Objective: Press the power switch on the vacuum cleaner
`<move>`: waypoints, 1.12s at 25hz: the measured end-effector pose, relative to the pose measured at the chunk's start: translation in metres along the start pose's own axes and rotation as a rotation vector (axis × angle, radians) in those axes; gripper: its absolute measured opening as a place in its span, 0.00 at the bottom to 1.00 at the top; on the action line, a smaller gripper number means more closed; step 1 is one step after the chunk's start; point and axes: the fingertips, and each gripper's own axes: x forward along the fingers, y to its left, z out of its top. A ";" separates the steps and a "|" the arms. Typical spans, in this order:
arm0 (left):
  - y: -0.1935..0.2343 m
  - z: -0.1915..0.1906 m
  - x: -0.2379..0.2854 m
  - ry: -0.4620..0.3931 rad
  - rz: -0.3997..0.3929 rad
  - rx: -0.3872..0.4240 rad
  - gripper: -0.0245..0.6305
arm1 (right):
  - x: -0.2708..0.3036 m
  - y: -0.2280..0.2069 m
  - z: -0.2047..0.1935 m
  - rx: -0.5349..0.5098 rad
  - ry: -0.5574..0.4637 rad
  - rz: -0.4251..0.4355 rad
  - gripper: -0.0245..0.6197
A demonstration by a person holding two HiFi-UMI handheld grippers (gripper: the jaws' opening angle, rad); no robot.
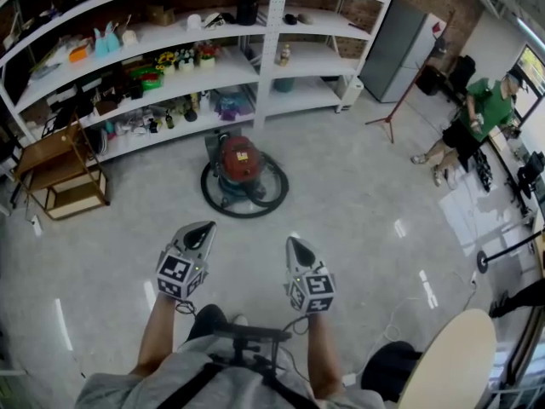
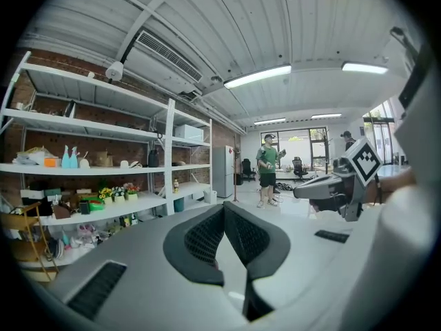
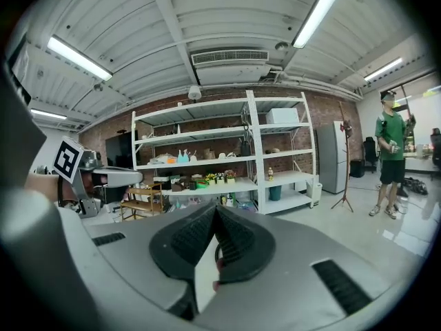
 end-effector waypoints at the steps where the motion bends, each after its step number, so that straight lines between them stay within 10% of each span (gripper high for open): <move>1: -0.001 -0.002 0.002 0.003 0.001 0.001 0.05 | 0.001 -0.003 -0.002 -0.001 0.003 0.000 0.06; 28: 0.065 0.022 0.143 0.006 -0.027 0.006 0.05 | 0.120 -0.095 0.033 0.028 0.008 -0.029 0.06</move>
